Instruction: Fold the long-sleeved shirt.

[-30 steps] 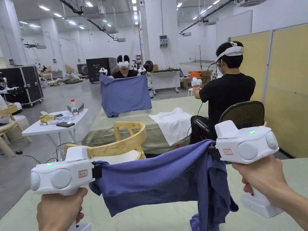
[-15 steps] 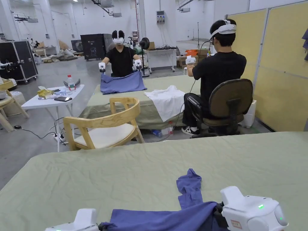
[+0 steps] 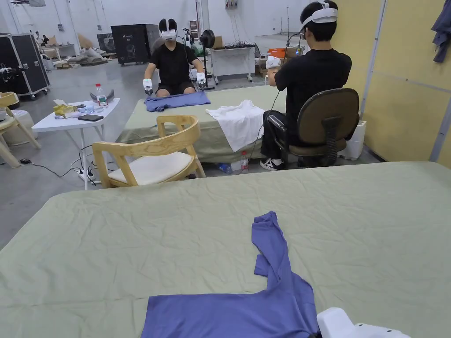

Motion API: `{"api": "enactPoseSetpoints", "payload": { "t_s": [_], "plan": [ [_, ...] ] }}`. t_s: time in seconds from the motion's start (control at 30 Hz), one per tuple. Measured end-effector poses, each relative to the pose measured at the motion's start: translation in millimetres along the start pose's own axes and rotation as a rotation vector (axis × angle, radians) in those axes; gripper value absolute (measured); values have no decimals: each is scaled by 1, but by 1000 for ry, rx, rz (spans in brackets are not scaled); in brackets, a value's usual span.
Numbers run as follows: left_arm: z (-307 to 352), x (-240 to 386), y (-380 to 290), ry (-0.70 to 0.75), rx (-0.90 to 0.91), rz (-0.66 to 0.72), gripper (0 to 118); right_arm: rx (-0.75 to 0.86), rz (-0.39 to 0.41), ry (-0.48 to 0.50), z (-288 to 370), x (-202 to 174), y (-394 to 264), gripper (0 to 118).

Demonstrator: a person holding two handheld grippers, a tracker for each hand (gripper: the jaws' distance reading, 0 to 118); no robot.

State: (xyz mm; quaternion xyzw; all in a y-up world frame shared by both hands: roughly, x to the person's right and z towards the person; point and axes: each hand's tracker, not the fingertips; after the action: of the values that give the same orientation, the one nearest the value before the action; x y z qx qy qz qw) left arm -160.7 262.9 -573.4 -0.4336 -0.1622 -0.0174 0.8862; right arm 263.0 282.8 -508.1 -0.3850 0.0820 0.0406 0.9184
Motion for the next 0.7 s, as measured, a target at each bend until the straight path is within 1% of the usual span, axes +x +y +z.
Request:
{"api": "enactPoseSetpoints", "payload": {
  "t_s": [0.13, 0.2, 0.27, 0.3, 0.37, 0.4, 0.43, 0.5, 0.57, 0.67, 0.7],
  "plan": [
    [-17, 2, -16, -23, -85, 13, 5, -63, -13, 3, -12, -7, -16, 9],
    [-25, 4, -20, -25, -125, -10, 5, -79, -45, 5, -18, -4, -20, 10],
    [-29, 8, -22, -33, -137, -4, 6, -76, -71, 14, -19, -3, -21, 11],
    [-31, 10, -23, -30, -141, 1, 15, -80, -83, 21, -20, -2, -20, 16],
    [-30, 10, -22, -15, -128, 5, 30, -87, -85, 10, -20, -1, -20, 41],
    [-30, 9, -22, -13, -121, 15, 33, -97, -76, -7, -19, -1, -20, 51],
    [-28, 8, -20, -10, -107, 35, 33, -101, -69, -15, -18, -1, -20, 57],
    [-17, 6, -11, -17, -61, 72, 33, -105, -50, -24, -11, 0, -18, 57],
    [0, 12, -1, -4, 5, 79, 33, -81, -30, -38, 0, 1, -14, 58],
    [22, 20, 22, 24, 90, 46, 34, 23, -35, -52, 24, 4, 0, 58],
    [29, 24, 29, 33, 126, 33, 34, 56, -41, -72, 33, 5, 5, 58]
  ]
}}
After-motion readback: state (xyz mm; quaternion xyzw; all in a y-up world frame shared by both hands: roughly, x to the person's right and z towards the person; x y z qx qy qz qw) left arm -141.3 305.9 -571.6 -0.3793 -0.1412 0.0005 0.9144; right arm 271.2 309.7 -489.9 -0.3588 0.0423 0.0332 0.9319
